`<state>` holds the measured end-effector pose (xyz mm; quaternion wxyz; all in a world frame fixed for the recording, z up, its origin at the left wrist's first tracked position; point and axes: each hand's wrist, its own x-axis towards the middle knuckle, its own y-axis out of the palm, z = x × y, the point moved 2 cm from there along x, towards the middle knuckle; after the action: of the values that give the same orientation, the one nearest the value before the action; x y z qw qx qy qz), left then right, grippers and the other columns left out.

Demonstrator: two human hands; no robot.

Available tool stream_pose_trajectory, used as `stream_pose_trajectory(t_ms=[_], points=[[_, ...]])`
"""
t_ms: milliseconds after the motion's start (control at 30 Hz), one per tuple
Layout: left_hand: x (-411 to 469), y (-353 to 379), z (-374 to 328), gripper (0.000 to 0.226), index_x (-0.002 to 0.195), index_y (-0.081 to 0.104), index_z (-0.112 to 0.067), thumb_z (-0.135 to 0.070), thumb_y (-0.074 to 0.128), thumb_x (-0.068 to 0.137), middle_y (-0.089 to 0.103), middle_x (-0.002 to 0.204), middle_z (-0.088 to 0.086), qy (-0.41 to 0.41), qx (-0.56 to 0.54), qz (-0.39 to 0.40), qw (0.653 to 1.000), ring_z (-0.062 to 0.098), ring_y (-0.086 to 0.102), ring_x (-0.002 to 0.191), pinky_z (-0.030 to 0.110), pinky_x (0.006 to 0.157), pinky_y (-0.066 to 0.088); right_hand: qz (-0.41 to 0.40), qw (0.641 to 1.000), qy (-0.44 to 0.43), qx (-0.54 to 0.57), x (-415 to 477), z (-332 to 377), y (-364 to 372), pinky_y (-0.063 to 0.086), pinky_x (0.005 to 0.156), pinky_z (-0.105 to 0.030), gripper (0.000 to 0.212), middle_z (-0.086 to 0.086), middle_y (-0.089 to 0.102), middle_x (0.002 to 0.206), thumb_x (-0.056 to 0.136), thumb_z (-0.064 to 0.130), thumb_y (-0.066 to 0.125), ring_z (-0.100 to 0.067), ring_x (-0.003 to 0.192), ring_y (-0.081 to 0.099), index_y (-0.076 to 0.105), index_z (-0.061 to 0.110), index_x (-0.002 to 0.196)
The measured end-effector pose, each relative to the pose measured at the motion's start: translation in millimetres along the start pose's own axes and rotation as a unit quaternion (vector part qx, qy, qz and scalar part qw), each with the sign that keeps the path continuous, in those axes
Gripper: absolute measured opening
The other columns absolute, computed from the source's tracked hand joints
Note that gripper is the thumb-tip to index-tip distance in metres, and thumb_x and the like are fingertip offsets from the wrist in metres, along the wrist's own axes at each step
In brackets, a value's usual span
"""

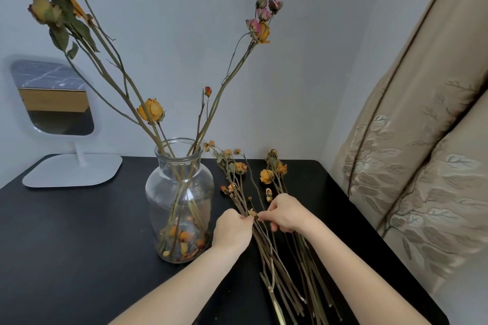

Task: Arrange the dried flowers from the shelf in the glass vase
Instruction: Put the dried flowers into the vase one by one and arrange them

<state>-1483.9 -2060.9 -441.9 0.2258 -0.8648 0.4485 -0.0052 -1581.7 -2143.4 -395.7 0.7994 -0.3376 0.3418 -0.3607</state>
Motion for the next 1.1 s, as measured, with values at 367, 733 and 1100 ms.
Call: stream_pose_trajectory(t_ms=[367,733,1100], points=[[-23,-19,-32,0.023,0.074,0.05,-0.02,-0.027,0.046,0.096,0.051,0.063,-0.002,0.142,0.022,-0.021,0.989,0.012,0.045,0.052,0.029,0.056,0.041,-0.12,0.988,-0.065,0.068,-9,4,-32,0.039,0.055,-0.017,0.015,0.005,0.058,0.061,0.092,0.028,0.056,-0.003,0.053,0.052,0.06,0.02,0.079],[-50,-46,-77,0.022,0.072,0.048,-0.029,-0.03,0.05,0.094,0.044,0.053,-0.008,0.291,0.017,-0.066,0.954,0.004,0.04,0.044,0.016,0.047,0.031,-0.223,0.954,-0.109,0.168,-31,12,-65,0.036,0.054,-0.018,0.015,0.004,0.054,0.065,0.092,0.027,0.055,-0.005,0.057,0.049,0.064,0.015,0.09],[-73,-64,-95,0.014,0.083,0.057,-0.021,-0.029,0.05,0.093,0.046,0.053,-0.008,0.337,-0.025,-0.056,0.94,0.003,0.04,0.04,0.014,0.044,0.03,-0.241,0.942,-0.126,0.198,-40,15,-67,0.039,0.058,-0.022,0.019,0.0,0.056,0.062,0.092,0.026,0.054,-0.01,0.057,0.051,0.062,0.013,0.081]])
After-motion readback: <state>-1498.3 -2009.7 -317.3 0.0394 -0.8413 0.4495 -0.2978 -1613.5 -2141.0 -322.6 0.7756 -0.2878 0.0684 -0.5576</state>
